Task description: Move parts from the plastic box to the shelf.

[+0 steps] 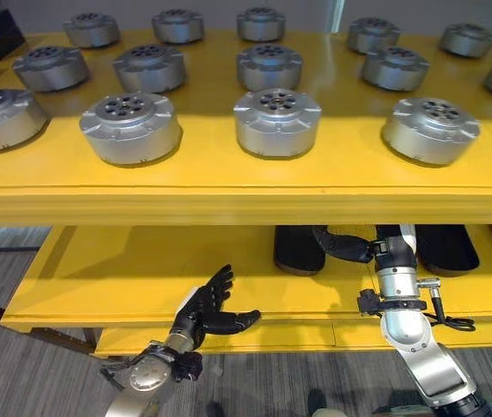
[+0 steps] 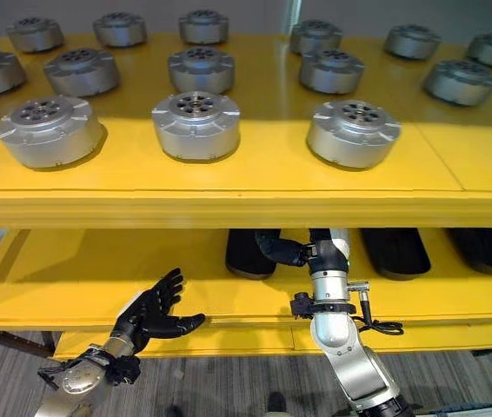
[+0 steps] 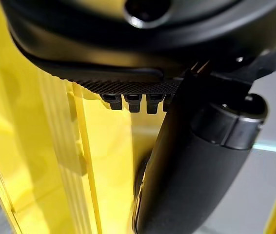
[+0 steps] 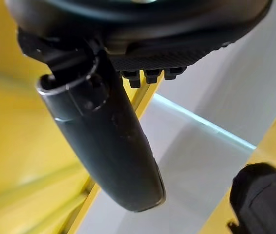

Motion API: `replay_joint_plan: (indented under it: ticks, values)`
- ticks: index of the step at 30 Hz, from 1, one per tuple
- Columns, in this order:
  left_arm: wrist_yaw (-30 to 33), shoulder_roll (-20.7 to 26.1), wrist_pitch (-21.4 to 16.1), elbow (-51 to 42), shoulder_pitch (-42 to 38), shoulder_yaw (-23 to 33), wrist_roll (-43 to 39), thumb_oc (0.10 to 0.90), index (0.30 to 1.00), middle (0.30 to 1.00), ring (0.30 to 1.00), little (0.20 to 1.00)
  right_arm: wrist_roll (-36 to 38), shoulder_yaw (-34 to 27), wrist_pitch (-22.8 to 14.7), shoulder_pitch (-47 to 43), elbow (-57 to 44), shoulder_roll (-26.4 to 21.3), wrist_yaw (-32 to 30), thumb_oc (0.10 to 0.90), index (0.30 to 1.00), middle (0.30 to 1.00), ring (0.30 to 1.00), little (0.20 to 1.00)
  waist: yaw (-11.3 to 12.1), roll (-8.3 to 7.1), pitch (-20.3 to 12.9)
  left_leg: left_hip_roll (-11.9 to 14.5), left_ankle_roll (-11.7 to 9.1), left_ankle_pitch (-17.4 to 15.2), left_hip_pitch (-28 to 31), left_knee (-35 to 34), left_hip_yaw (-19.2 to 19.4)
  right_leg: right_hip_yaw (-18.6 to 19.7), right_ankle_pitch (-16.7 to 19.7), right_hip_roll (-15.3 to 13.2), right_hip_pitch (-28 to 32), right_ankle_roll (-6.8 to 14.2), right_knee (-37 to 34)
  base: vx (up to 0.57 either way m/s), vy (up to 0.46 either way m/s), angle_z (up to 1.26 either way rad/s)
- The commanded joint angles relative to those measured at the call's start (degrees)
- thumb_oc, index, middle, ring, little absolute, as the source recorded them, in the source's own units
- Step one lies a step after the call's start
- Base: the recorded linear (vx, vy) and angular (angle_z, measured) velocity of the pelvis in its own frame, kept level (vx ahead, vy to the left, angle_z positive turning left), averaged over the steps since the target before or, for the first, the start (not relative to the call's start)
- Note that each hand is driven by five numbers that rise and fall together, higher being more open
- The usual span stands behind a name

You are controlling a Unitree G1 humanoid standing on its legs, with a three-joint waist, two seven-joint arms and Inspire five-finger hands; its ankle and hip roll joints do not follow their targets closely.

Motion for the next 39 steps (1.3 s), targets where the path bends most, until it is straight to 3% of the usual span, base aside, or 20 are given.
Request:
replay_joint_plan:
  ticks: [1, 13, 22, 29, 35, 39]
  values:
    - [-0.2, -0.5, -3.3, -2.8, -6.2, 1.9, -0.2, 0.9, 1.0, 1.0, 1.0, 1.0, 3.6, -1.2, -4.2, -5.1, -3.0, -1.1, -1.1, 0.9, 1.0, 1.0, 1.0, 1.0, 0.6, 1.65, -1.2, 3.8, 0.1, -3.9, 3.9, -0.2, 2.2, 0.0, -1.9, -0.2, 0.4, 1.6, 0.0, 0.0, 0.029, -0.04]
    - [0.0, -0.7, -1.8, -2.8, -7.4, 1.9, -0.4, 0.9, 1.0, 1.0, 1.0, 1.0, 14.9, -0.6, -1.9, -2.6, 1.9, 1.3, 5.4, 0.9, 1.0, 1.0, 1.0, 1.0, -0.7, 1.42, -2.5, 3.1, 0.7, -4.7, 5.3, -0.2, 2.2, 1.9, -1.3, -0.4, 0.8, 2.0, 0.0, 0.0, 0.007, -0.02]
    - [-0.1, -1.2, -1.4, -2.7, -7.5, 1.9, -0.1, 0.9, 1.0, 1.0, 1.0, 1.0, 24.7, 0.2, -1.3, -2.4, 6.1, 4.5, 6.4, 0.9, 1.0, 1.0, 1.0, 1.0, -0.5, 1.38, -3.1, 2.9, 0.9, -4.9, 5.8, -0.2, 2.3, 1.7, -1.5, -0.3, 1.4, 1.8, 0.0, 0.0, 0.0, 0.0]
    - [1.8, -1.7, -3.5, -2.3, -8.5, 2.4, -1.1, 0.9, 1.0, 1.0, 1.0, 1.0, 27.8, 0.4, -2.1, -3.2, 9.1, 7.6, 7.1, 0.9, 1.0, 1.0, 1.0, 1.0, -0.2, 1.63, -3.8, 3.0, 0.6, -4.7, 5.9, -0.2, 2.1, 1.2, -1.8, -0.2, 1.8, 1.6, 0.0, 0.01, -0.007, 0.0]
    - [7.3, -1.0, -7.5, 0.1, -12.8, 4.5, 2.2, 0.9, 1.0, 1.0, 1.0, 1.0, 28.8, 2.1, 2.0, 0.0, 6.5, 7.3, 12.1, 0.9, 1.0, 1.0, 1.0, 1.0, -1.9, 1.75, -4.3, 3.0, 0.6, -4.7, 6.3, -0.2, 2.4, 2.0, -1.5, -0.6, 2.0, 1.8, 0.0, 0.03, -0.021, -0.05]
    - [8.8, -1.4, -7.3, 1.4, -15.8, 4.9, 0.4, 0.9, 1.0, 1.0, 1.0, 1.0, 29.8, 3.2, 2.4, 0.2, 6.6, 7.2, 12.7, 0.9, 1.0, 1.0, 1.0, 1.0, -2.8, 1.99, -4.5, 2.9, 0.6, -4.7, 6.6, -0.2, 3.0, 2.4, -1.3, -0.8, 1.9, 2.0, 0.0, 0.03, -0.04, -0.03]
